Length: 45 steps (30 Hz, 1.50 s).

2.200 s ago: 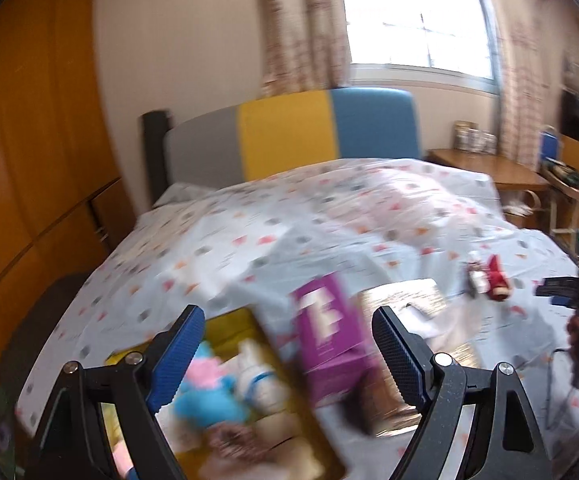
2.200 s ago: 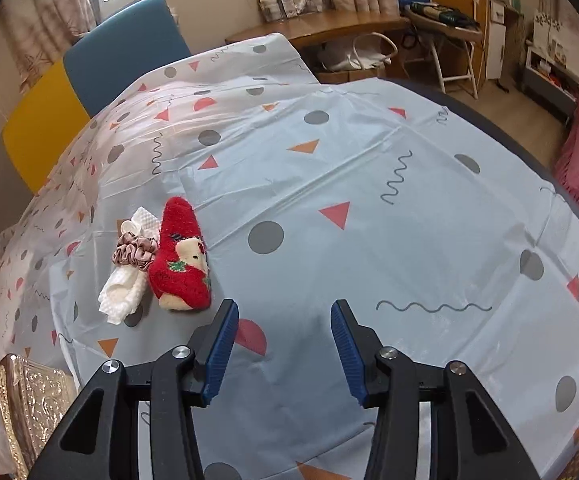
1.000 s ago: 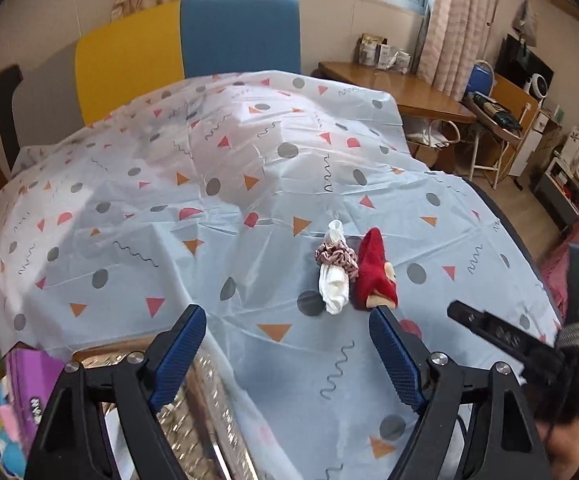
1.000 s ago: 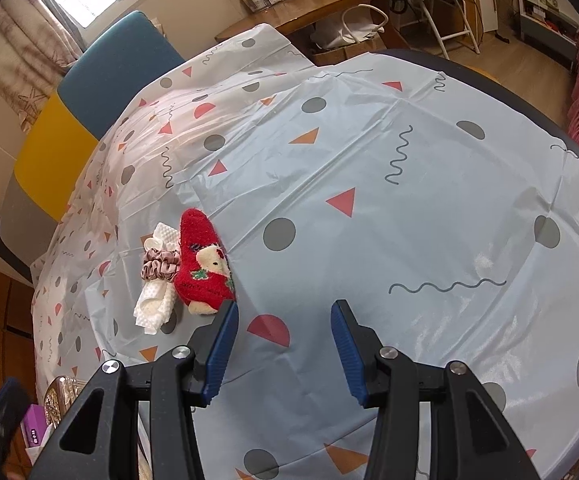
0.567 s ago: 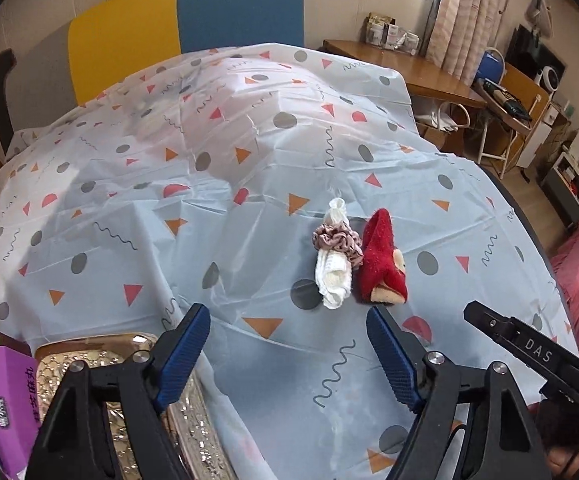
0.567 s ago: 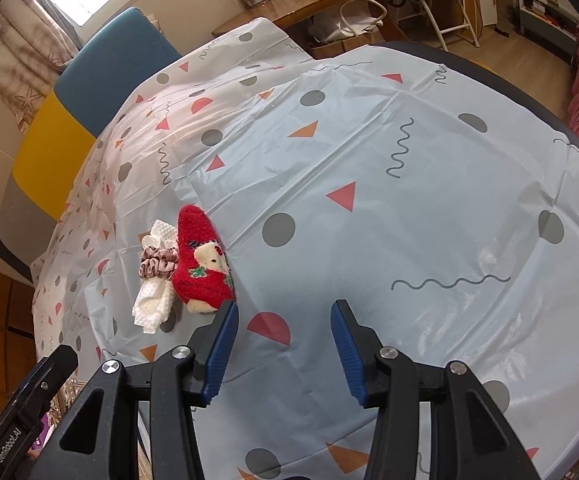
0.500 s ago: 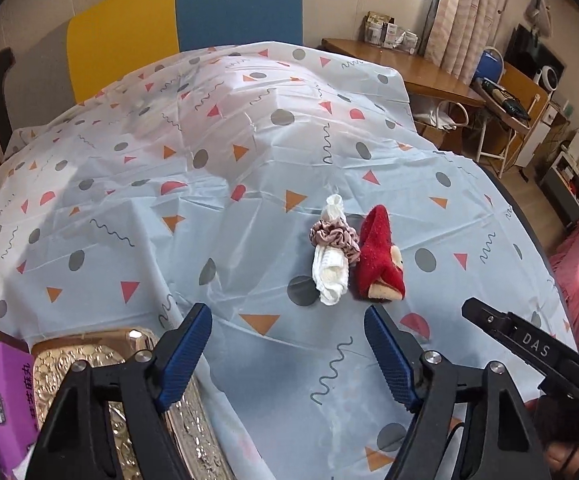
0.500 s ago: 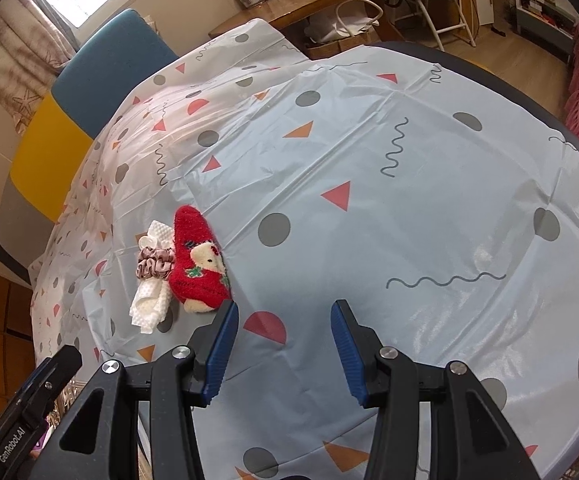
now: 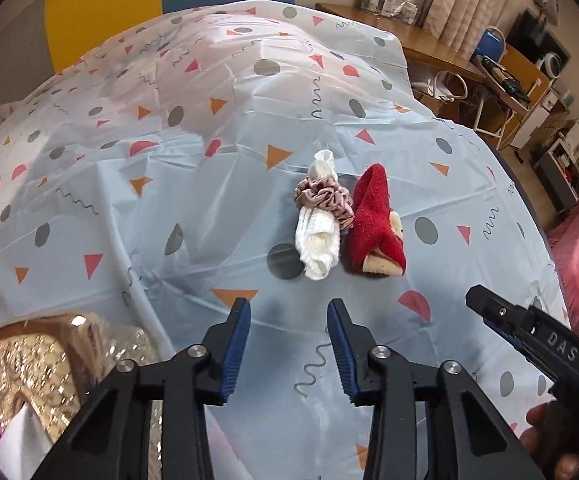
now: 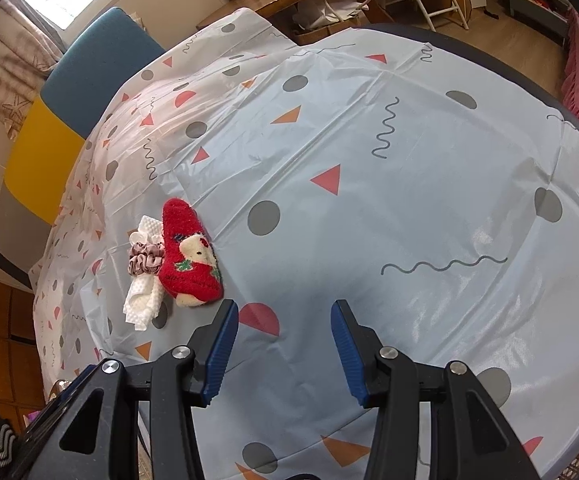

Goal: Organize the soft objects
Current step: 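Grasp the white towel wrapped in a brown scrunchie with the left gripper, then grasp the red sock with the right gripper while the left lifts the white towel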

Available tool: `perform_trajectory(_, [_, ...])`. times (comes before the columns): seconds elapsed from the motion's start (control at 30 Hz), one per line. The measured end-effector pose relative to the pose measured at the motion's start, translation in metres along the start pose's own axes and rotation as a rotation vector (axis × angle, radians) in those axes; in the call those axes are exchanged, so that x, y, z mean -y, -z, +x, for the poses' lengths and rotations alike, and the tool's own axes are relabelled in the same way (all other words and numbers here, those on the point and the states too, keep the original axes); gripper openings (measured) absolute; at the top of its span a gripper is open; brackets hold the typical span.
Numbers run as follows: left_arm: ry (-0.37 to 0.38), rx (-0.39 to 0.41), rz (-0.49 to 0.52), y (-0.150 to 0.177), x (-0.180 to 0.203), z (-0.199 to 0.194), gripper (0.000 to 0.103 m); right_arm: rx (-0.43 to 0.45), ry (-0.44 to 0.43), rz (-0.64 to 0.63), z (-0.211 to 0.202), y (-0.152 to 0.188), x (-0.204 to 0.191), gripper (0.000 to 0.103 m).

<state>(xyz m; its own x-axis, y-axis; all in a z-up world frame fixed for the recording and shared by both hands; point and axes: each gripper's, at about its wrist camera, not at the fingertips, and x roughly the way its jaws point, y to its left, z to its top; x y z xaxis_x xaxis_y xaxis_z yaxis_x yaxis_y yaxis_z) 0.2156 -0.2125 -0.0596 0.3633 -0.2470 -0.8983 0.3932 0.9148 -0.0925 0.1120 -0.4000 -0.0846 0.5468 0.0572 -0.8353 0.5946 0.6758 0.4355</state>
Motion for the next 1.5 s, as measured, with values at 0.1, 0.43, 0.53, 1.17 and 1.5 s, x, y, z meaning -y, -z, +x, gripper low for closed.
perform_trajectory(0.1, [0.002, 0.02, -0.008, -0.013, 0.003, 0.008, 0.034, -0.001, -0.01, -0.006, 0.0, 0.001, -0.002, 0.049])
perform_trajectory(0.43, [-0.055, -0.002, 0.07, -0.05, 0.02, 0.059, 0.033, -0.011, -0.035, -0.006, 0.0, 0.001, -0.005, 0.049])
perform_trajectory(0.53, [-0.018, -0.021, 0.045, -0.046, 0.017, 0.064, 0.011, -0.004, -0.03, -0.023, 0.0, 0.001, -0.007, 0.049])
perform_trajectory(1.17, [0.005, -0.002, 0.103, 0.119, 0.046, 0.008, 0.014, 0.041, -0.06, 0.022, -0.015, -0.004, 0.009, 0.049])
perform_trajectory(1.5, [0.061, 0.064, 0.14, 0.121, 0.04, 0.012, 0.016, -0.033, -0.115, -0.088, -0.003, 0.003, -0.01, 0.048])
